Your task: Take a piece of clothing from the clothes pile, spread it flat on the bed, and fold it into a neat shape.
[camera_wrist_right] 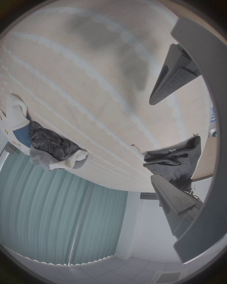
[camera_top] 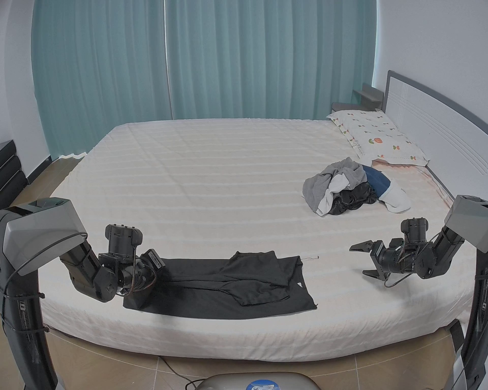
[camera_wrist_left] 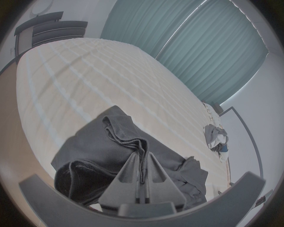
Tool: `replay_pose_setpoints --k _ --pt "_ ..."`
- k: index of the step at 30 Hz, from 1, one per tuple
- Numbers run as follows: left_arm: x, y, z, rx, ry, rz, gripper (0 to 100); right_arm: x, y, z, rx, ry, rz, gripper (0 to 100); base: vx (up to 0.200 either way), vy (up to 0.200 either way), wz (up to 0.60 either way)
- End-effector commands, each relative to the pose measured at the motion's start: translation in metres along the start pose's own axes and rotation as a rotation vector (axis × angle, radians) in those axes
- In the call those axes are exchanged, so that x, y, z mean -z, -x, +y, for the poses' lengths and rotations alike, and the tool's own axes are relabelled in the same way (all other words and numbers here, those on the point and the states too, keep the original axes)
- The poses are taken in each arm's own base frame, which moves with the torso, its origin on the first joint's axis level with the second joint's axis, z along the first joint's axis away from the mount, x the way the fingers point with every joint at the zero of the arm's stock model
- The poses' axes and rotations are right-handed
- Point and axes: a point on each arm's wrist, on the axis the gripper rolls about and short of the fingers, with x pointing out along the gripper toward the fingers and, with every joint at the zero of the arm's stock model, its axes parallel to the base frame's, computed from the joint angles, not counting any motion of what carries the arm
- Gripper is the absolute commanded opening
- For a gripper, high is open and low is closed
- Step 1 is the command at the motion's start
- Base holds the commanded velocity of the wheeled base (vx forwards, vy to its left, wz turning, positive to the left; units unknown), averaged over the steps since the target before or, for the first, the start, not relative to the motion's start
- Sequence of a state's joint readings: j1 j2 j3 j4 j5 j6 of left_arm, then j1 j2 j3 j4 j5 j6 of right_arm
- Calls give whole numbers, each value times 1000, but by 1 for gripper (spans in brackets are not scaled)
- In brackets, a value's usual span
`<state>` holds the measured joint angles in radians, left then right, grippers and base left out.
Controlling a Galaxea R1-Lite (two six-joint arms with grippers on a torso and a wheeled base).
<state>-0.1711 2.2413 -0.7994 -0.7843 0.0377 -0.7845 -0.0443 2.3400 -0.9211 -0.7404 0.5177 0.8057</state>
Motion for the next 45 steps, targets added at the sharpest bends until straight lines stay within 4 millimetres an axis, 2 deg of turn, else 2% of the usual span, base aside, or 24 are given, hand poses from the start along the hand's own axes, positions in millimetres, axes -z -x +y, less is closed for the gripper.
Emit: replay_pose_setpoints --k 1,3,4,6,12,25,35,43,44,45 --pt "4 2 -13 15 -16 12 0 0 0 0 0 0 1 100 0 -200 0" --pt "2 3 -18 11 -19 15 0 0 0 0 1 0 0 100 0 -200 0" --pt "-3 4 -26 12 -21 22 0 0 0 0 1 1 0 100 0 -200 0" --pt "-4 4 -29 7 -24 30 0 0 0 0 1 1 0 100 0 -200 0" --pt "-2 -1 -53 15 -39 69 0 1 0 -1 3 15 2 100 0 -200 0" --pt "33 -7 -95 66 -73 146 0 1 -1 -1 4 15 4 100 0 -200 0" --pt "44 -26 -92 30 -42 146 0 1 -1 -2 5 27 5 100 0 -40 0" --pt "51 -29 -92 23 -47 162 0 1 -1 -2 5 27 5 100 0 0 0" --pt "52 -29 -93 25 -48 162 100 1 -1 -2 5 27 5 100 0 0 0" --pt "51 -29 -93 27 -46 163 100 1 -1 -2 5 27 5 100 0 0 0"
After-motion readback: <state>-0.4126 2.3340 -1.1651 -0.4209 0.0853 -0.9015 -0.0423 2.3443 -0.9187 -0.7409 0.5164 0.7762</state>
